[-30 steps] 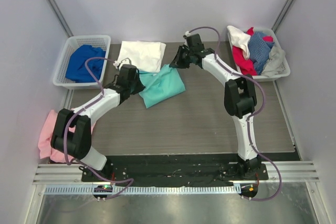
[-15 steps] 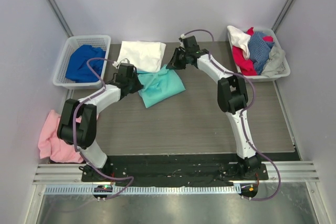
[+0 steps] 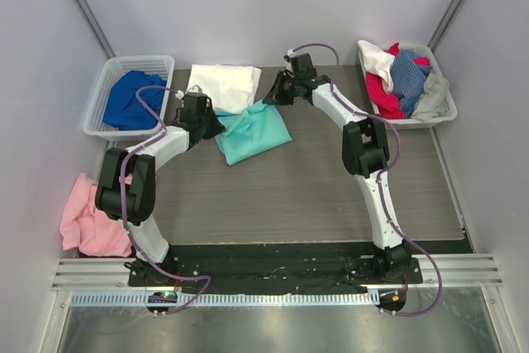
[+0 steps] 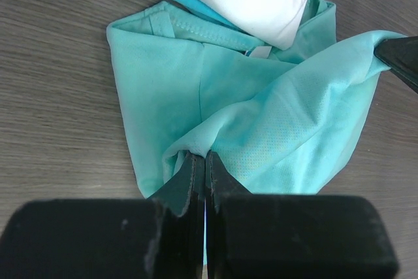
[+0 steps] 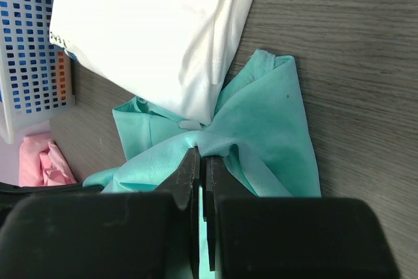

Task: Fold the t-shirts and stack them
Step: Fold the tshirt

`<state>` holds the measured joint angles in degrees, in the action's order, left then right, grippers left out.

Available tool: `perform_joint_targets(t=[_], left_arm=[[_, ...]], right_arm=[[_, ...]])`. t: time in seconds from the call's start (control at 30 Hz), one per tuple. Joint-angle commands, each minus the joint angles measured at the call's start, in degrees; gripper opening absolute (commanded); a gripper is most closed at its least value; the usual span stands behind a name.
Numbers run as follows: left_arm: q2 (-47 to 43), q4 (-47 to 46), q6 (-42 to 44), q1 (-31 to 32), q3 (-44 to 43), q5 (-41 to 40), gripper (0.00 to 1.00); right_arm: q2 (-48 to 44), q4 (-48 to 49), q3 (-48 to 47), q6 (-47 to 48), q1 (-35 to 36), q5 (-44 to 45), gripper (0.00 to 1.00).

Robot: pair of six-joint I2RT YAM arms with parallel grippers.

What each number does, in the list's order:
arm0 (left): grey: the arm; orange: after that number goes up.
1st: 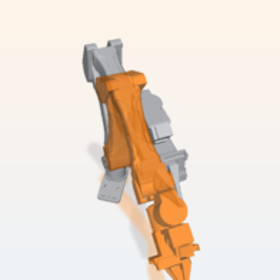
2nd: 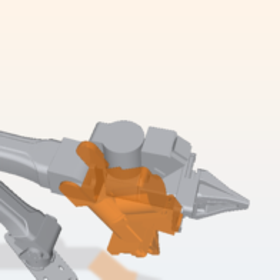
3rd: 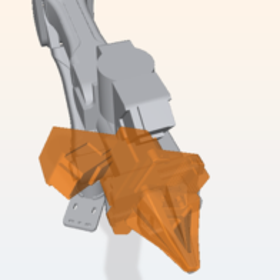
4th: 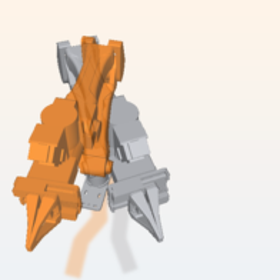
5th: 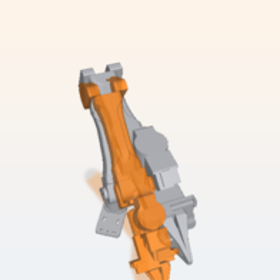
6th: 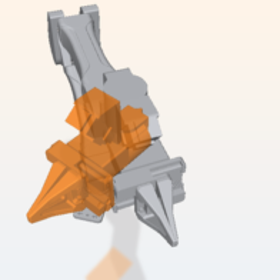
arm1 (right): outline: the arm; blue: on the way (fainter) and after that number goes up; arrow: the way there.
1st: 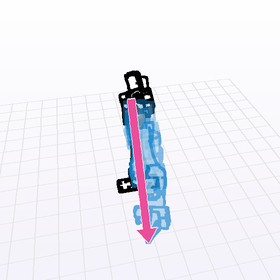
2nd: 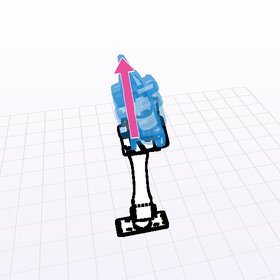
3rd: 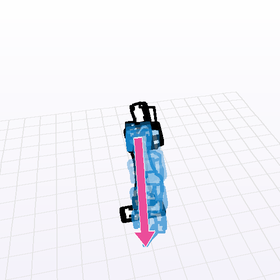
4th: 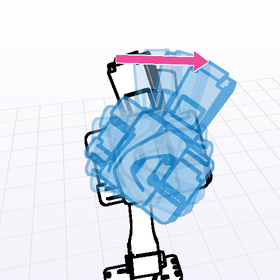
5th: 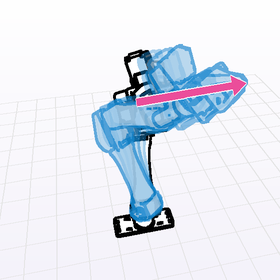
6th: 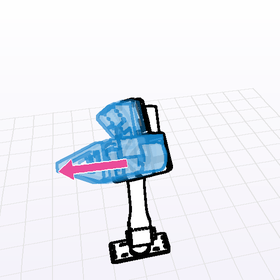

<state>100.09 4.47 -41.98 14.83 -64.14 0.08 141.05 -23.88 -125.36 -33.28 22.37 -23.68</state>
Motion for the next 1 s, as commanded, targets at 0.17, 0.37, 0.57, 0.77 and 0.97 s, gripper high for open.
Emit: perform_joint_targets(t=[0.17,0.37,0.57,0.77,0.97], left_arm=[[2.0,-3.6,0.1,-2.1,-3.3,2.6,0.0],[4.1,-4.1,0.0,-2.8,-4.9,3.7,0.0],[5.5,-4.2,-0.1,-3.1,-6.0,4.4,0.0],[4.4,-5.9,1.0,-5.7,-4.9,3.4,0.34],[2.8,-6.4,1.7,-9.9,-6.4,3.8,0.85]], right_arm=[[2.7,3.8,-5.2,-1.1,-0.5,-2.7,0.01],[4.3,4.8,-6.7,-1.7,-1.0,-3.3,0.01],[5.3,6.0,-6.8,-2.1,-1.0,-4.1,0.02],[5.0,8.8,-6.8,-1.4,-2.0,-5.6,0.53],[4.6,11.0,-8.5,-2.1,-6.5,-7.7,0.77]])
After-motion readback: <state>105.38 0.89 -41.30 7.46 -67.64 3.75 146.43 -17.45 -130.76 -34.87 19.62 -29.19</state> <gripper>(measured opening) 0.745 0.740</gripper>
